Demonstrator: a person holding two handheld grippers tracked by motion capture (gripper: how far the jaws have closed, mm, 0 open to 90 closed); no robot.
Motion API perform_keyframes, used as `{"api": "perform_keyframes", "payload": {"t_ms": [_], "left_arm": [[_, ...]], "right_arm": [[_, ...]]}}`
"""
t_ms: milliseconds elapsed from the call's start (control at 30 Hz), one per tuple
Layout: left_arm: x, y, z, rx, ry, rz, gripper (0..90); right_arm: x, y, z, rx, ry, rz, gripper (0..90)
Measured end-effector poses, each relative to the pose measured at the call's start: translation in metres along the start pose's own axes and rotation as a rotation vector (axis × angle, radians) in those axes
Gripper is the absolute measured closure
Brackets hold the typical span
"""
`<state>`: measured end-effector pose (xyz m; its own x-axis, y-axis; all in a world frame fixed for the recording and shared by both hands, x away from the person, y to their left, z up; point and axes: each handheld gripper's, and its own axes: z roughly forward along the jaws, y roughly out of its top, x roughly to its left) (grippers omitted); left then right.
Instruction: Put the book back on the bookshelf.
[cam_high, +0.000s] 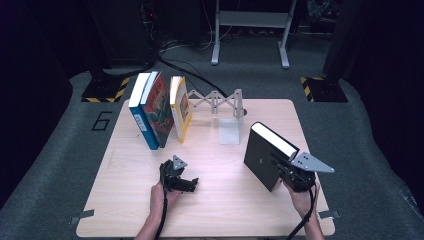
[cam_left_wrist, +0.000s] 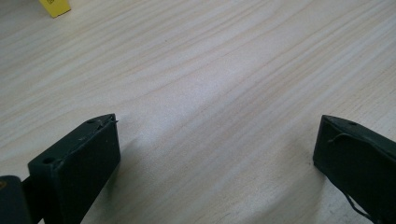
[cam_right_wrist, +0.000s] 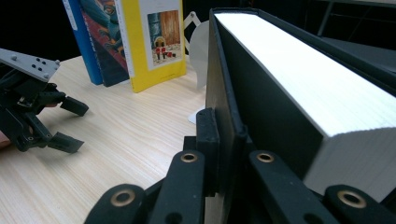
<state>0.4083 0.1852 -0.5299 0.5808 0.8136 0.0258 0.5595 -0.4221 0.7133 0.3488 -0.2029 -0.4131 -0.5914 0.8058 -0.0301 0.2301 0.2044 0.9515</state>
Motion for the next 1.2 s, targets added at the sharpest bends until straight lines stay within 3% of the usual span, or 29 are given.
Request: {"api": "perform_keyframes", "payload": {"t_ms": [633,800,1033,1200], "left_arm": [[0.001,0.000,-0.001,0.011,-0.006,0.005,0.5],[0.000,0.000,-0.001,0.009,-0.005,0.004,0.5],[0.001,0.000,-0.001,0.013,-0.007,0.005,0.5],[0.001,0.000,-0.001,0.013,-0.007,0.005,0.5]], "right_arm": [[-0.002,0.005,0.021,-0.011,0.137,-0.026,87.3],[-0.001,0.005,0.021,-0.011,0.116,-0.034,86.8],[0.005,0.007,0.018,0.011,0.083,-0.076,74.2],[0.004,0.008,0.015,0.012,0.071,-0.067,68.0]]}}
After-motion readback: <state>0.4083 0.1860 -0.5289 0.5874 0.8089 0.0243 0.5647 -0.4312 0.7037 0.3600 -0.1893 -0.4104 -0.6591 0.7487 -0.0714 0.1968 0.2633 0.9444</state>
